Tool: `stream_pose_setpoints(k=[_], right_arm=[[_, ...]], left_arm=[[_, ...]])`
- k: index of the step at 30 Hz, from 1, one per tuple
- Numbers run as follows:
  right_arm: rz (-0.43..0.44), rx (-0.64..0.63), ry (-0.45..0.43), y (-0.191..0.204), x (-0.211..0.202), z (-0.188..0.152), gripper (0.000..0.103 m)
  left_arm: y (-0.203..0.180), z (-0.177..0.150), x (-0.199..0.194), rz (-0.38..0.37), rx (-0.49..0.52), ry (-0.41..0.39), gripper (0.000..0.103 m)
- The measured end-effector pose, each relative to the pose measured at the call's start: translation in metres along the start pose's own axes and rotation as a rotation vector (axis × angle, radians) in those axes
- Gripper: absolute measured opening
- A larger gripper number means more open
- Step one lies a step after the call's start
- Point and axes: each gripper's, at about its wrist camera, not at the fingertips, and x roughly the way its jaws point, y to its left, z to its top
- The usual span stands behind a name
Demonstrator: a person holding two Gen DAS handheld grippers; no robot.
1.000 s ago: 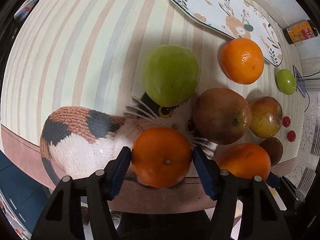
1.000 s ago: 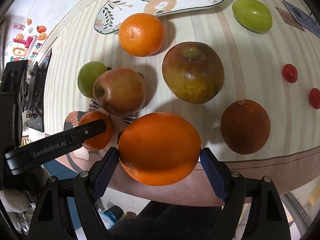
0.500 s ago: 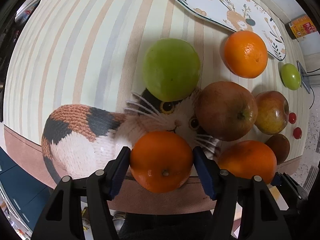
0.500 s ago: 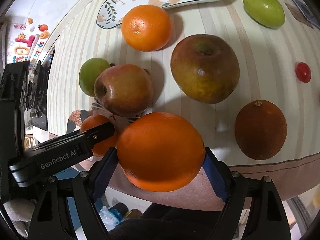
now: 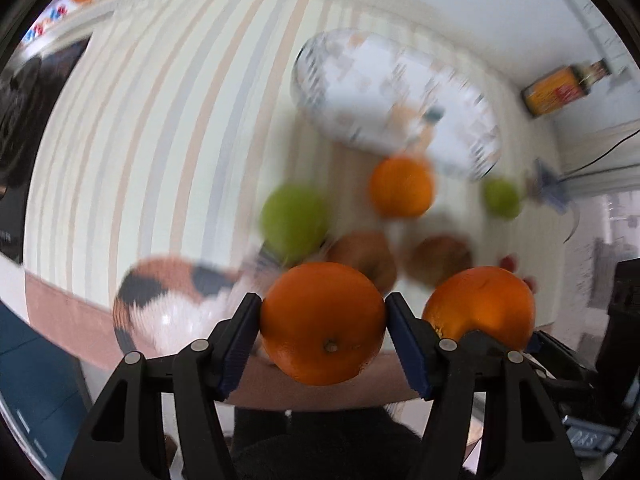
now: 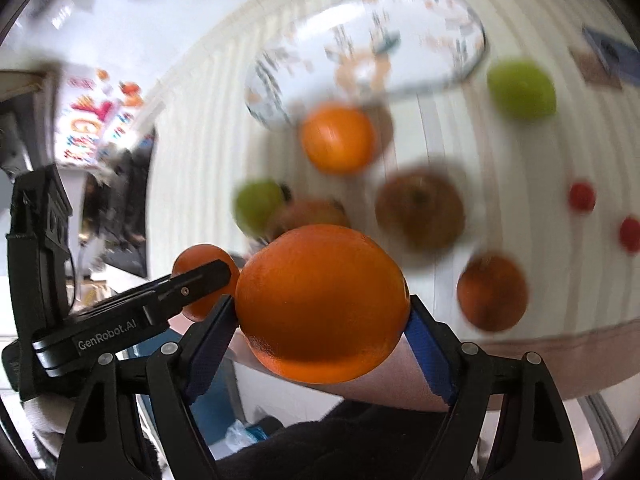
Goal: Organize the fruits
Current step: 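Carry the tangerine onto the floral plate with the left tool while the right tool places the large orange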
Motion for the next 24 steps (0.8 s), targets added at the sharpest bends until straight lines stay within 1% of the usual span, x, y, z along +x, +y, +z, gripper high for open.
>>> stream_pose_setpoints(k=[2, 3, 5, 7, 9, 10, 12, 14, 17, 20, 24], right_arm=[[0.015, 0.0, -0.039, 0.006, -0.015, 0.025, 0.085], [0.015, -0.028, -0.075, 0.009, -0.021, 0.04, 0.085], [0.002, -0.027, -0.1, 0.007, -0.026, 0.068, 0.085], [-0.024, -0.017, -0.117, 0.003, -0.024, 0.101, 0.085], [-0.046, -0.014, -0.114, -0.002, -0.013, 0.134, 0.085], [-0.056, -0.003, -0.107, -0.005, -0.006, 0.15, 0.085], [-0.083, -0.001, -0.083, -0.012, 0.009, 0.178, 0.085], [-0.119, -0.003, -0.061, -0.02, 0.028, 0.197, 0.085], [-0.17, -0.012, -0.036, -0.024, 0.049, 0.221, 0.085], [-0.217, -0.022, -0.015, -0.027, 0.063, 0.237, 0.085], [-0.248, -0.016, 0.014, -0.033, 0.074, 0.246, 0.085]], left_arm=[[-0.011, 0.021, -0.015, -0.021, 0.01, -0.032, 0.061], [-0.017, 0.036, -0.021, -0.037, 0.017, -0.046, 0.061], [-0.026, 0.063, -0.021, -0.045, 0.021, -0.057, 0.061], [-0.03, 0.093, -0.015, -0.029, 0.025, -0.07, 0.061], [-0.032, 0.13, 0.001, -0.005, 0.021, -0.062, 0.061], [-0.031, 0.138, 0.009, 0.005, 0.018, -0.054, 0.061], [-0.029, 0.168, 0.035, 0.026, 0.011, -0.016, 0.061], [-0.03, 0.184, 0.058, 0.035, -0.001, 0.024, 0.061], [-0.027, 0.211, 0.098, 0.028, -0.027, 0.12, 0.061], [-0.025, 0.225, 0.118, 0.029, -0.045, 0.17, 0.061], [-0.028, 0.231, 0.132, 0.036, -0.034, 0.2, 0.062]])
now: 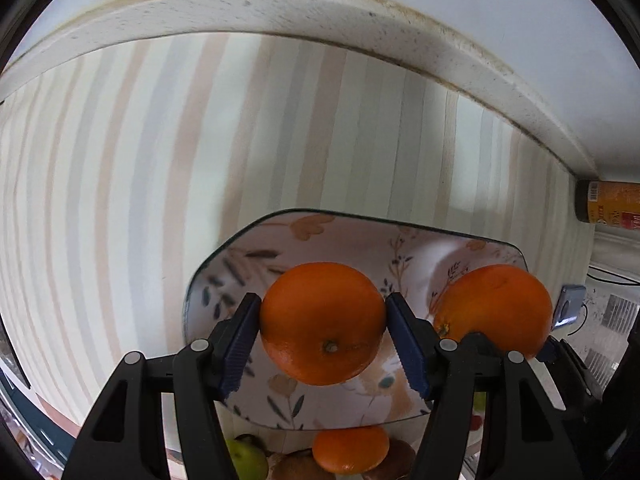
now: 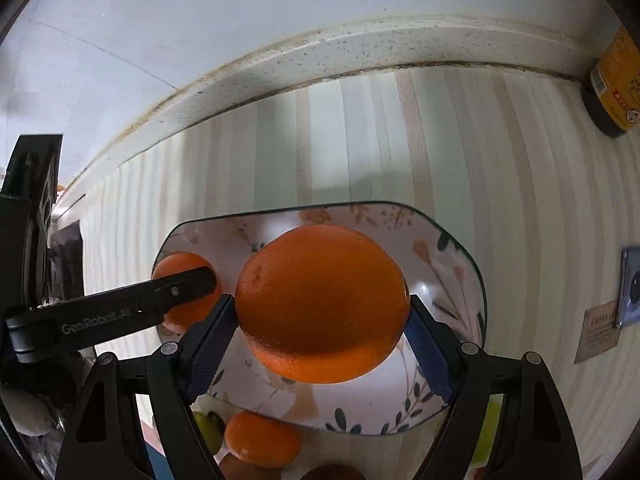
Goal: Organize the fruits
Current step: 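Carry the tangerine onto the floral plate with the left tool while the right tool places the large orange, then lift both tools away from the plate toward the remaining fruits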
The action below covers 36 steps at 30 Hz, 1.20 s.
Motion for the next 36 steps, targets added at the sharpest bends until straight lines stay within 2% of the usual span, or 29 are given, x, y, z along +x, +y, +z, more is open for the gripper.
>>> stream_pose_setpoints(k=[7, 8, 9, 10, 12, 16, 18, 23, 29, 36], right_arm=[[0.031, 0.04, 0.045, -0.006, 0.005, -0.002, 0.086], [0.035, 0.04, 0.051, -0.005, 0.005, -0.002, 0.086], [0.03, 0.036, 0.053, -0.004, 0.003, -0.003, 0.088], [0.008, 0.026, 0.042, -0.001, 0.001, -0.002, 0.096], [-0.011, 0.003, 0.02, 0.003, -0.008, -0.003, 0.098], [-0.077, -0.021, 0.001, 0.006, -0.024, -0.009, 0.098], [-0.109, -0.034, -0.013, 0.007, -0.032, -0.015, 0.098], [-0.173, -0.069, -0.062, 0.014, -0.055, -0.041, 0.098], [-0.219, -0.076, -0.13, 0.017, -0.082, -0.088, 0.098], [-0.225, -0.085, -0.208, 0.035, -0.116, -0.141, 0.098]], left_arm=[[-0.013, 0.004, -0.003, 0.074, 0.037, -0.03, 0.062], [-0.014, 0.003, -0.005, 0.071, 0.047, -0.063, 0.063], [-0.013, 0.002, -0.01, 0.063, 0.047, -0.074, 0.068], [-0.014, 0.002, -0.014, 0.057, 0.045, -0.08, 0.072], [-0.012, -0.001, -0.026, 0.045, 0.047, -0.11, 0.083], [-0.004, -0.013, -0.046, 0.055, 0.048, -0.167, 0.083], [0.003, -0.027, -0.055, 0.05, 0.038, -0.196, 0.084], [0.019, -0.062, -0.071, 0.097, 0.018, -0.261, 0.084], [0.022, -0.107, -0.081, 0.086, 0.031, -0.323, 0.084], [0.016, -0.17, -0.109, 0.111, 0.113, -0.44, 0.084]])
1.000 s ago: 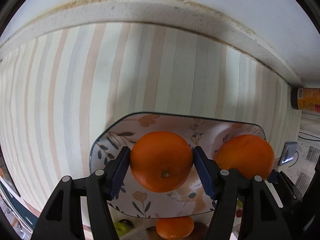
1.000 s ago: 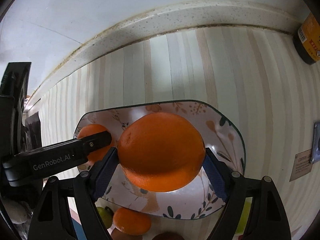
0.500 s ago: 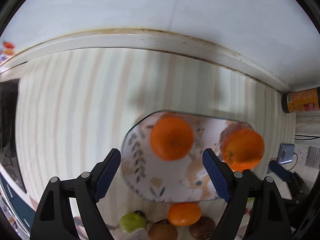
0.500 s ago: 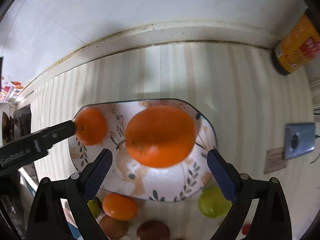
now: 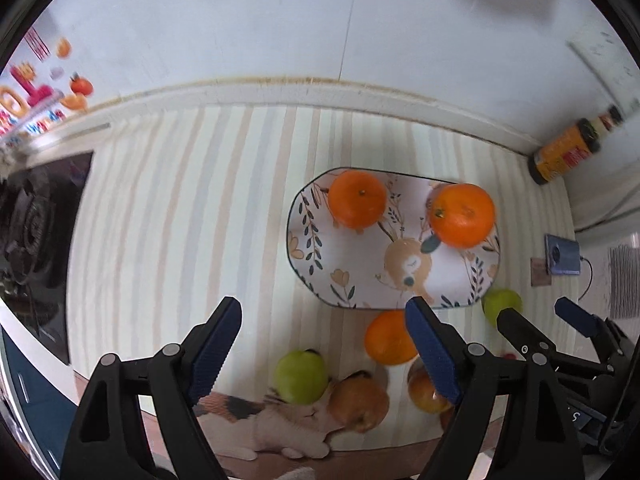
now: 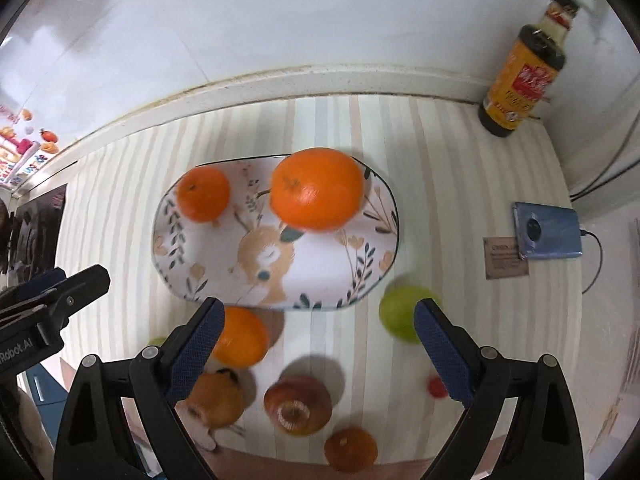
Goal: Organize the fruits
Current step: 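Lift both tools away from the plate toward the remaining fruits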
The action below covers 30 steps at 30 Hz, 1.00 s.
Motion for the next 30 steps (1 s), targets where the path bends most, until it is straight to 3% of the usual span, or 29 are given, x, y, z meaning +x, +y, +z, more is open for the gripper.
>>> stream_pose_setpoints(k=[3, 4, 9, 18, 27, 30], right_arm=[[0.003, 0.0, -0.033, 0.006, -0.022, -0.017, 0.098], [0.005, 0.001, -0.045, 0.009, -0.031, -0.023, 0.098], [0.011, 0.002, -0.105, 0.015, -0.068, -0.048, 0.098], [0.013, -0.005, -0.177, 0.025, -0.118, -0.081, 0.098], [0.046, 0.049, -0.211, 0.017, -0.139, -0.104, 0.098], [0.075, 0.053, -0.199, 0.007, -0.13, -0.108, 0.103]], left_arm=[[-0.001, -0.014, -0.021, 0.001, 0.026, -0.051, 0.084], [0.0, -0.018, -0.026, -0.001, 0.049, 0.01, 0.084], [0.004, -0.037, -0.061, -0.004, 0.064, -0.067, 0.084], [0.002, -0.07, -0.105, -0.021, 0.103, -0.137, 0.084], [0.004, -0.091, -0.12, -0.043, 0.093, -0.157, 0.084], [0.004, -0.096, -0.109, -0.033, 0.091, -0.134, 0.084]])
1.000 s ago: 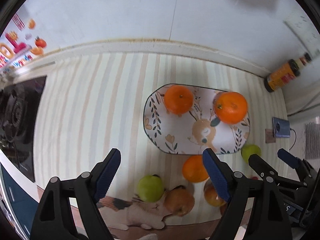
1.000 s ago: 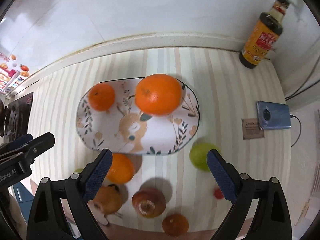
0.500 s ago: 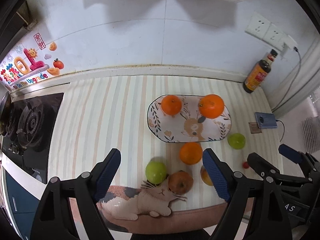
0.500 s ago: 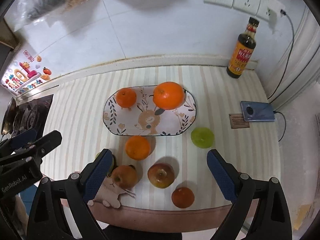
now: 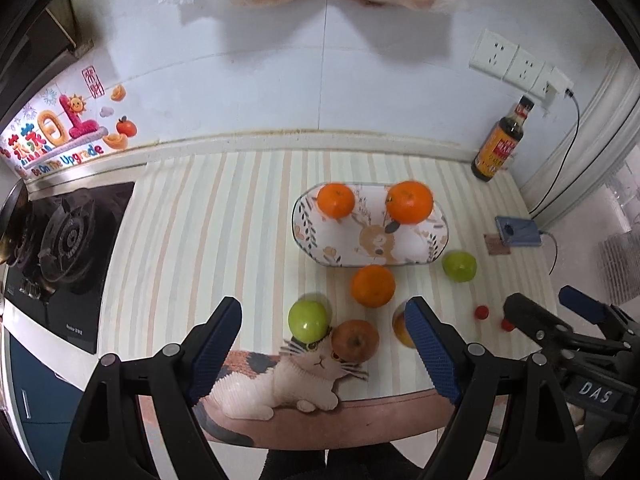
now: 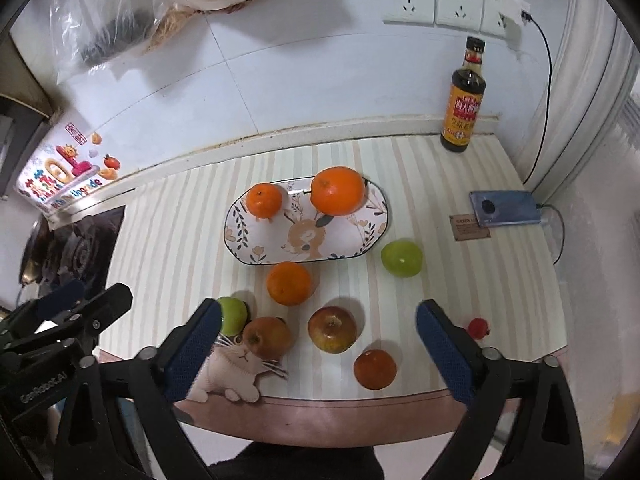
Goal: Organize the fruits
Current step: 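Lift both tools away from the plate toward the remaining fruits, then grasp the red apple with the left tool while the right tool grasps the dark orange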
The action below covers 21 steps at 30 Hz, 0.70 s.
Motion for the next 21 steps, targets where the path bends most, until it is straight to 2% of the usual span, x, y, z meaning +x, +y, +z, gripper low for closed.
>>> stream_pose_setpoints(k=[5, 7, 11, 15, 17, 21], right_arm=[[0.003, 0.021, 0.123, -0.028, 0.048, -0.017, 0.103], [-0.014, 0.044, 0.197, -0.042, 0.075, -0.029, 0.103], [0.004, 0.113, 0.305, -0.068, 0.12, -0.052, 0.102], [0.013, 0.152, 0.364, -0.085, 0.152, -0.069, 0.097], [0.018, 0.161, 0.392, -0.09, 0.163, -0.075, 0.093], [0.016, 0.158, 0.427, -0.092, 0.179, -0.085, 0.093]], left_arm=[[-0.006, -0.015, 0.039, 0.008, -0.005, 0.092, 0.084], [-0.012, -0.022, 0.067, 0.02, 0.012, 0.159, 0.084], [-0.023, -0.033, 0.116, 0.012, 0.031, 0.281, 0.084], [-0.035, -0.043, 0.161, -0.006, 0.05, 0.396, 0.084], [-0.042, -0.045, 0.176, -0.015, 0.06, 0.432, 0.084], [-0.053, -0.049, 0.202, -0.03, 0.07, 0.496, 0.084]])
